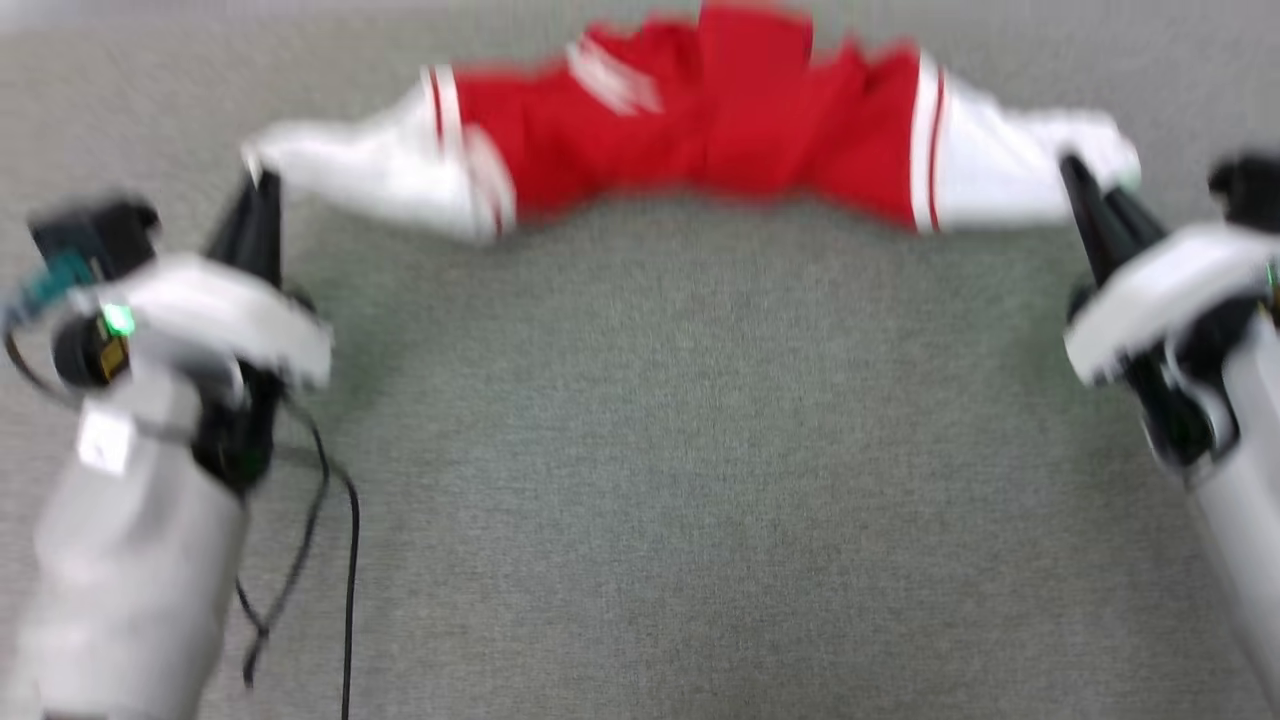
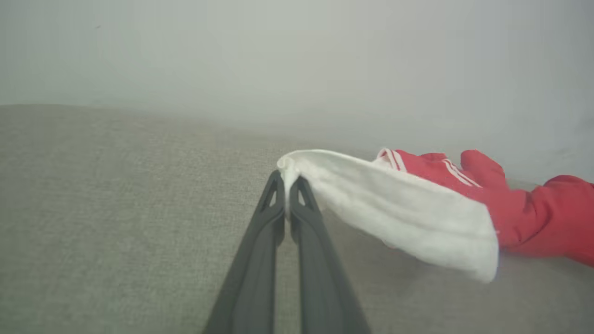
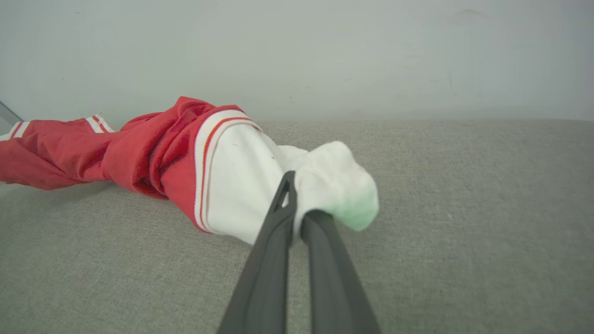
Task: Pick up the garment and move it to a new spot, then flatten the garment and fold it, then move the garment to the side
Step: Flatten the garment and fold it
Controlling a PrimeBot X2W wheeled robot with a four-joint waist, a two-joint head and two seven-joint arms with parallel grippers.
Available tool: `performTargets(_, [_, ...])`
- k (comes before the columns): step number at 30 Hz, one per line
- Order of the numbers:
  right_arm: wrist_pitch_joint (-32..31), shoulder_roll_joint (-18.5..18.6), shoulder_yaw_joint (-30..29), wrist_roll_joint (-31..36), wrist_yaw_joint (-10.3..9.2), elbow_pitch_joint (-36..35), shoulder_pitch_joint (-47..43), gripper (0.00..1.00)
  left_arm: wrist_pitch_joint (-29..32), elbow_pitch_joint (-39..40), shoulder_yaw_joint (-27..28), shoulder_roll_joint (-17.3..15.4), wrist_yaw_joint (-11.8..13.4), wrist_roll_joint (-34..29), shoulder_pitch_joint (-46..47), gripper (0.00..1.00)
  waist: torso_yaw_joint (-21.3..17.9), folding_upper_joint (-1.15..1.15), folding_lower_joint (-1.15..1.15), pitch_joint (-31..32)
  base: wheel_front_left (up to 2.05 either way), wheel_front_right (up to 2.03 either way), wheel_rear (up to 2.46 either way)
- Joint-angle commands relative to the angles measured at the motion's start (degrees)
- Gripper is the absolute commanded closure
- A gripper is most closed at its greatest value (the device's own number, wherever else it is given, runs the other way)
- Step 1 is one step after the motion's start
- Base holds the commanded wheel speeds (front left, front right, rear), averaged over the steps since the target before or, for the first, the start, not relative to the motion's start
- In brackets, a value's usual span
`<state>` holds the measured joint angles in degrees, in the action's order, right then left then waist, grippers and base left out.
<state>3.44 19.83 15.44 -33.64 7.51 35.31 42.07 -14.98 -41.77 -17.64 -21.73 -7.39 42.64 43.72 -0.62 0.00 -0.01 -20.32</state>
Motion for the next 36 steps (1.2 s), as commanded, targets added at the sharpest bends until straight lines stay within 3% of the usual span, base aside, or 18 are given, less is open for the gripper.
performTargets(1, [-0.28,0.65,-0.99,-0.49,-0.04,-1.21,-3.61,1.0,-0.28,1.46,0.92,0.1,0.46,-0.65,-3.58,1.0,0.71,0.0,0.01,3.9,0.0,0.0,0.0])
performTargets(7, [-1.32,1.04,-5.73,-1.17,-0.05,-5.45,-14.95,1.0,-0.28,6.65,3.56,0.59,1.95,-2.14,-15.14,1.0,1.33,0.0,0.01,9.14,0.0,0.0,0.0])
performTargets(13, [-3.29,-1.19,-12.38,-0.26,-0.06,-10.47,-28.6,1.0,0.05,11.12,3.9,0.46,3.98,-2.2,-27.19,1.0,1.98,0.0,0.01,14.45,0.0,0.0,0.0])
performTargets(22, [-7.92,-8.35,-22.69,3.19,-0.06,-20.83,-45.44,1.0,2.28,18.23,3.85,1.09,8.38,-0.22,-41.45,1.0,2.14,0.0,0.01,18.57,0.0,0.0,0.0])
performTargets(29, [-11.9,-13.76,-26.76,6.21,-0.05,-26.7,-52.22,1.0,3.0,21.06,2.51,2.06,9.59,-0.14,-45.58,1.0,2.01,0.0,0.01,19.33,0.0,0.0,0.0])
performTargets(34, [-12.53,-14.81,-26.93,7.91,-0.04,-27.41,-52.5,1.0,3.52,21.6,1.69,2.04,9.74,-0.7,-44.7,1.0,1.83,0.0,0.01,19.57,0.0,0.0,0.0])
performTargets(35, [-12.67,-14.96,-26.88,8.03,-0.04,-27.29,-52.35,0.98,3.66,21.5,1.54,2.17,9.65,-0.65,-44.58,1.0,1.81,0.0,0.01,19.65,0.0,0.0,0.0])
performTargets(36, [-12.69,-15.07,-26.85,8.11,-0.04,-27.14,-52.16,0.8,3.7,21.45,1.37,2.28,9.49,-0.55,-44.38,1.0,1.81,0.0,0.01,19.75,0.0,0.0,0.0])
